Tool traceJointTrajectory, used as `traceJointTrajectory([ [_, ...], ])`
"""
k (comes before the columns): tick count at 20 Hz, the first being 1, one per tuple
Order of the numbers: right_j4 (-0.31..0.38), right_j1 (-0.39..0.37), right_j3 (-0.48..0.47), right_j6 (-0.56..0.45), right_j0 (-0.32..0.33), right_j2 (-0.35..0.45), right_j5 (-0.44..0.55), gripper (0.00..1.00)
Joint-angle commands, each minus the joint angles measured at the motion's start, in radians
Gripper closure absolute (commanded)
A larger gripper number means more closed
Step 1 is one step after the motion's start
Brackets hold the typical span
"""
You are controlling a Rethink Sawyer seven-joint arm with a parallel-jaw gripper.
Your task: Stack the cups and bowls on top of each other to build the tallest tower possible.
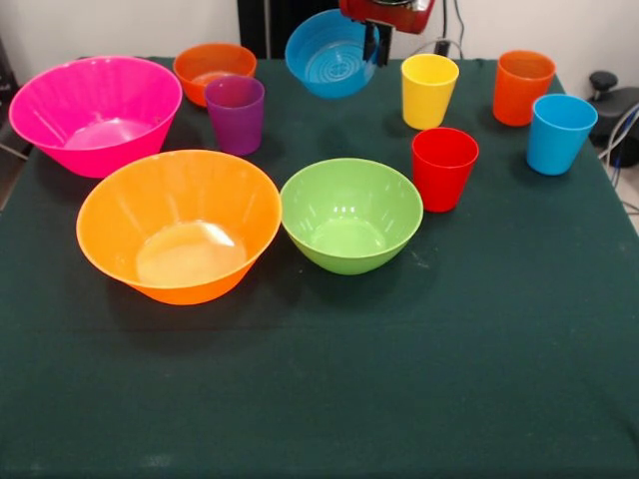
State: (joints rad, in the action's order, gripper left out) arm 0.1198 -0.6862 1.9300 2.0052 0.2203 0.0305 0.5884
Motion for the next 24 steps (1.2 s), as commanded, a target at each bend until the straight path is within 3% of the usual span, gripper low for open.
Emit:
traceJointTrajectory([
  [1, 0.025, 0.008, 0.027, -0.008, 0.013, 0.09, 0.022, 1.0],
  [10, 0.044, 0.068, -0.077, -0.013, -0.012, 0.071, 0.081, 1.0],
  [24, 0.041, 0.074, -0.071, -0.009, -0.01, 0.07, 0.067, 1.0],
])
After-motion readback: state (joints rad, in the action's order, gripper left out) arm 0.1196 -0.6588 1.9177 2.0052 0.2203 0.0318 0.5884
